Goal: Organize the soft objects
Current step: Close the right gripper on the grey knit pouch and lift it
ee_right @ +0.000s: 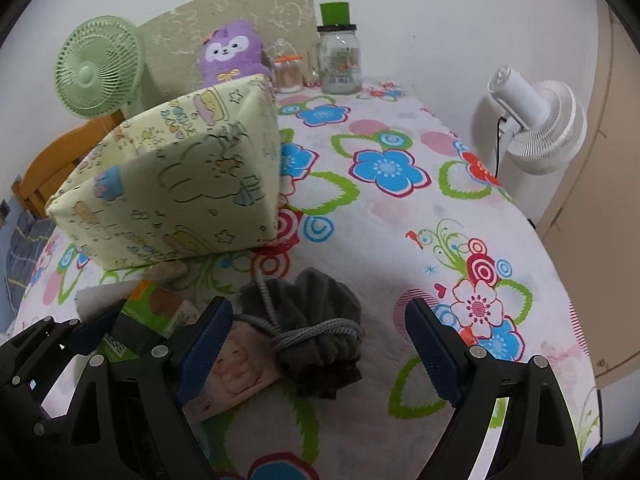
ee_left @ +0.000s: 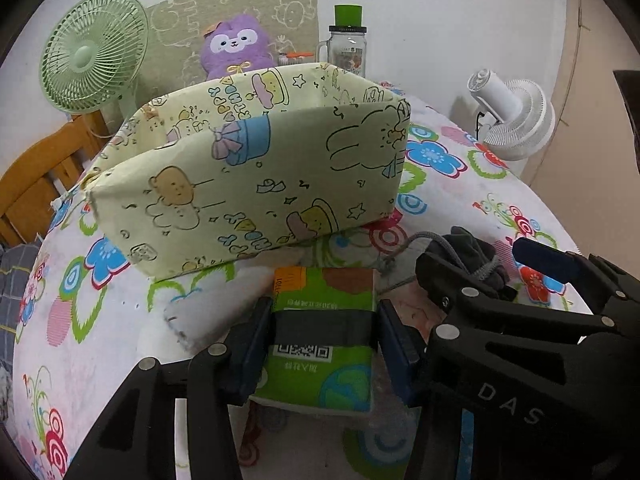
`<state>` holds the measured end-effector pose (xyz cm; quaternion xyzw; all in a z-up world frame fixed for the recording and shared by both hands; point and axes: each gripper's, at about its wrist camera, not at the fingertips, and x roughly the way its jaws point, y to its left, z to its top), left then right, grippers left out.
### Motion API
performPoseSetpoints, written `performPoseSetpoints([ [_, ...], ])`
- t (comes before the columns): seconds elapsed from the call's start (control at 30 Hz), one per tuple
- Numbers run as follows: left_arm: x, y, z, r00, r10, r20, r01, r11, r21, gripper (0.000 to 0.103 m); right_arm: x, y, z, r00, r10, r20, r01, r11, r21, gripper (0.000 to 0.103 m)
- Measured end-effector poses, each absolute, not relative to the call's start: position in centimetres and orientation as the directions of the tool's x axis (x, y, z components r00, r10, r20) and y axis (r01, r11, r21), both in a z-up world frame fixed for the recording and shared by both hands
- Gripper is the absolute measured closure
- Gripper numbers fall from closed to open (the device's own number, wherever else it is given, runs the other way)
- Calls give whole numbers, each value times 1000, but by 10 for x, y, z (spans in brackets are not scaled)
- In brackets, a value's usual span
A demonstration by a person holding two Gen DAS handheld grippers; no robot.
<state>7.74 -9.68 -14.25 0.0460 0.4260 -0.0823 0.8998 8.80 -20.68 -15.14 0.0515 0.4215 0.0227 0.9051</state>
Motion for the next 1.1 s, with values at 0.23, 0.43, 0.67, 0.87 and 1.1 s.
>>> performPoseSetpoints([
  [0.23,87,-100,-149,618,-93,-780,187,982,31,49,99,-208,-161,624,122,-772,-10,989,149,27],
  [0.43,88,-100,-150,617,-93,-782,188,982,32,49,98,-202,-160,622,143,-769,-27,987,161,45],
  [0.67,81,-97,-146,623,-99,-776,189,982,27,50,90,-199,-152,632,133,-763,-31,989,147,52],
  [0.87,69,-91,-138,638,-109,-763,183,983,12,51,80,-195,-143,650,131,-748,-38,989,140,53],
  [1.1,58,-87,-129,650,-122,-750,177,984,-6,51,68,-191,-131,670,133,-730,-47,989,137,53],
])
